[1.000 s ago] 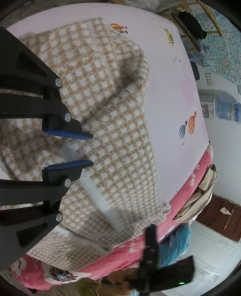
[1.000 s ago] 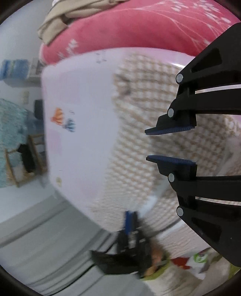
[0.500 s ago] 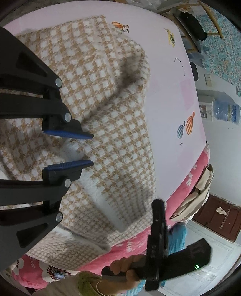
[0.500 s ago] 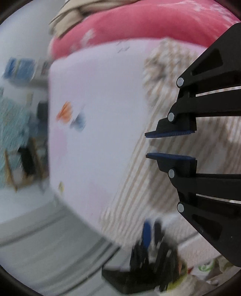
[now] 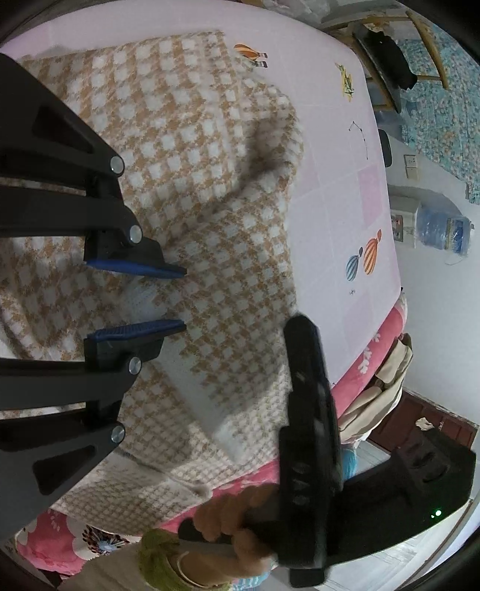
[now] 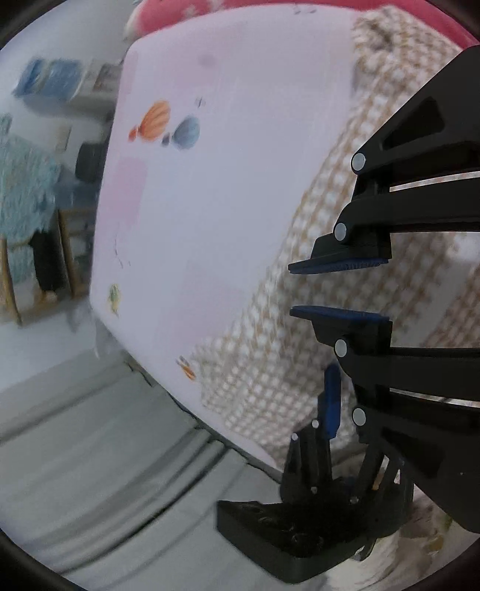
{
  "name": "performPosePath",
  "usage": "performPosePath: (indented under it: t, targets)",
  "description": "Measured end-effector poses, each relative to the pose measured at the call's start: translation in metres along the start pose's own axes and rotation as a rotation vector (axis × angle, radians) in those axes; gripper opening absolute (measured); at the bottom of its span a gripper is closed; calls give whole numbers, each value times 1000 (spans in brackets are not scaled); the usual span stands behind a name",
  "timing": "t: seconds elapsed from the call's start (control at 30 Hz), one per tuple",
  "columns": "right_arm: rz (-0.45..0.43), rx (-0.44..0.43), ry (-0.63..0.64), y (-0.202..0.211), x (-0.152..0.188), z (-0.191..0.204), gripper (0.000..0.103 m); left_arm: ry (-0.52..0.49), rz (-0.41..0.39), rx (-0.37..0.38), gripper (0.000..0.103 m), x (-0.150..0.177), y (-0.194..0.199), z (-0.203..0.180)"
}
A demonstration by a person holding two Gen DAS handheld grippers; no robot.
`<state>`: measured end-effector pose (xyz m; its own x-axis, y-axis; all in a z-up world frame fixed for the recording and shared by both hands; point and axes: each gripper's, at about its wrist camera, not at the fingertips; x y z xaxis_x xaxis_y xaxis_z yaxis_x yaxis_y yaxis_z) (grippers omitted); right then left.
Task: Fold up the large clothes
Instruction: 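Lift the folded edge with both grippers and fold it toward the collar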
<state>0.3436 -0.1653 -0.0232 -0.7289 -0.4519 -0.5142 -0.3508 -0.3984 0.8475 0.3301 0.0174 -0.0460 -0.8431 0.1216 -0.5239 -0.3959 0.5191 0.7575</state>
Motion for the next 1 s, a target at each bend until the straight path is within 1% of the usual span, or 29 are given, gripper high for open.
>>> performPosePath:
  t: [0.07,0.1,0.17,0.2,0.23,0.27,0.33,0.4,0.47,0.5,0.57,0.6,0.7,0.73,0.8,0.9,0.97,1.0]
  targets:
    - [82,14,4,-30,4,2,18,4,-4,1,23,1,2,1]
    - [74,20,12,-33,3,3,18,5,-8,-1,23,2,2,2]
    - [97,21,-7,-30,-5,4,17,9,-11,8,23,5,5,3]
    - [88,9,-21,-27,-10,5,16,9,-12,11,23,6,6,3]
    - [65,-30,-13,-24,-18,13,15,6,-16,15,23,7,7,3]
    - [50,-43,3,-23,-24,18,15,5,-17,17,23,6,6,5]
    - [29,-39,39,-29,-37,31,15,11,-21,24,23,7,8,6]
    - [38,-60,41,-45,-44,36,15,15,-22,25,23,7,9,7]
    - [85,-61,21,-71,-44,35,14,11,-29,8,23,8,9,6]
    - [76,-62,19,-76,-46,31,14,10,-32,0,23,8,9,5]
    - [80,-85,-6,-69,-48,28,14,19,-27,14,23,7,9,6]
    - [73,-92,-30,-57,-45,23,14,19,-27,14,23,7,9,6]
    - [12,-70,-29,-14,-28,21,15,13,-28,9,23,6,10,3]
    - [-4,-51,-23,5,-18,19,18,13,-28,8,23,7,11,3]
    - [-6,-8,-9,32,11,18,23,14,-28,11,23,7,12,3]
    - [50,48,-1,41,51,15,25,16,-26,12,23,5,10,3]
    - [124,100,-22,33,85,5,24,14,-26,8,23,5,10,2]
    - [124,84,-41,32,99,-1,24,12,-25,7,23,5,10,1]
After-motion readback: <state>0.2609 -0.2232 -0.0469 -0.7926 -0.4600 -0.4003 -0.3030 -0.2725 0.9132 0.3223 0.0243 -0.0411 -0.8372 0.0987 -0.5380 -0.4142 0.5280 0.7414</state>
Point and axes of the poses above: each gripper's, at about its wrist camera, not at the fingertips, and y roughly against the way its jaws point, z to its left, x to its underside, and after that the axes turned 10 degrees about y, right-handed
